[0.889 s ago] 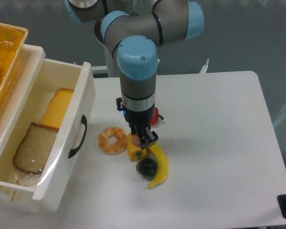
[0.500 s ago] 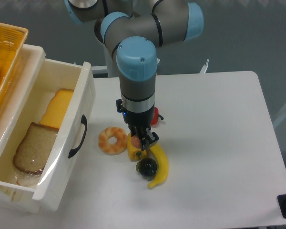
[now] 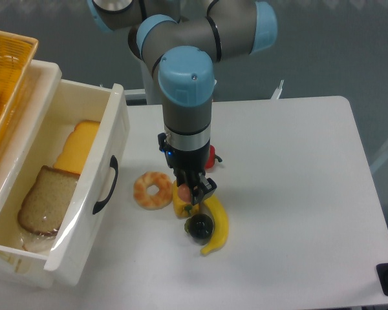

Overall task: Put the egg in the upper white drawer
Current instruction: 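Lower the gripper over the egg beside the donut and close on it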

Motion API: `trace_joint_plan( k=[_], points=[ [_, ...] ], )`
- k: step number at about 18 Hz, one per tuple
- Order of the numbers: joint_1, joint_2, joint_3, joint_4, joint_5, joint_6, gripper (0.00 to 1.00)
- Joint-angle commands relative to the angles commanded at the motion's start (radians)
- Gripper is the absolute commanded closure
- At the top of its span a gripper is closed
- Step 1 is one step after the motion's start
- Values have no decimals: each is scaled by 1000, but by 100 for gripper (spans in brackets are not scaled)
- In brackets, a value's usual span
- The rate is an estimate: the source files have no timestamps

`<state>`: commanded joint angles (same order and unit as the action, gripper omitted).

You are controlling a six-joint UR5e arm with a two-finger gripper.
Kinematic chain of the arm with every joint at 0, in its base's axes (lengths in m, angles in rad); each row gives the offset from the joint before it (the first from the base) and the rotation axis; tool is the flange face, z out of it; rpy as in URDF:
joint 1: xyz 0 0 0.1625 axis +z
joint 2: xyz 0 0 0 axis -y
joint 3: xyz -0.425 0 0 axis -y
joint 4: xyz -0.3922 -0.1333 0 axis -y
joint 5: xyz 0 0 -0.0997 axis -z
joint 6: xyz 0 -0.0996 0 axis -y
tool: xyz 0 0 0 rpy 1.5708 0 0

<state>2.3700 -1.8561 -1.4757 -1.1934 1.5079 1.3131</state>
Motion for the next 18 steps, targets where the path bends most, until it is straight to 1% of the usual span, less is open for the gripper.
trace_joint_plan(
  k=[3,7,13,18],
  points=[
    [17,2,5,5,-8,-8,79],
    [25,3,24,8,-52,-103,79],
    [34,25,31,6,-78,-129,79],
    [60,48,38,6,-179,-227,79]
  ],
)
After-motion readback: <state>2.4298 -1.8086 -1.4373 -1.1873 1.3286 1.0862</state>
